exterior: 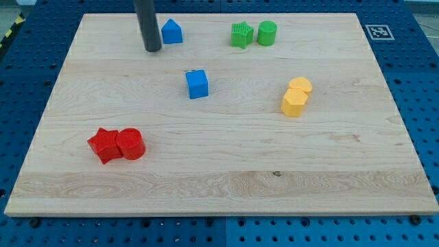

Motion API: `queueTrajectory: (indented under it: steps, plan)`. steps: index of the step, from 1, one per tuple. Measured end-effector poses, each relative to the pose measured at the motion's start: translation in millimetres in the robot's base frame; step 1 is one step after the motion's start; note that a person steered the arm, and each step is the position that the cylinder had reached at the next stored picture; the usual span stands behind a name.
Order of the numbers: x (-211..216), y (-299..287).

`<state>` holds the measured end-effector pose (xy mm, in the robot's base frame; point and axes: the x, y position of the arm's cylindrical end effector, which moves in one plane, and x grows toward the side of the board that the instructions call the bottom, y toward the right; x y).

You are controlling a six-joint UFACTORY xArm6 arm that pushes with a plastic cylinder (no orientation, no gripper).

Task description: Place the blue triangle on top of the blue cube

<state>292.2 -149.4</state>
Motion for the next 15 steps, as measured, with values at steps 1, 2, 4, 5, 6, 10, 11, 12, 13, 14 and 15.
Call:
queueTrajectory:
  steps: [1,2,4,5,6,10,11,12,13,14,15]
  plan:
    - [-19.5,-22.1]
    - [-56.6,-26.2]
    - [-58.3,9.1]
    - [-58.3,30.3]
    - [-58.3,31.0]
    - [-41.7,62.1]
    - [-41.1,83.2]
    - [-20.9,83.7]
    - [-8.4,85.1]
    - [-13.7,82.8]
    - [-13.7,73.3]
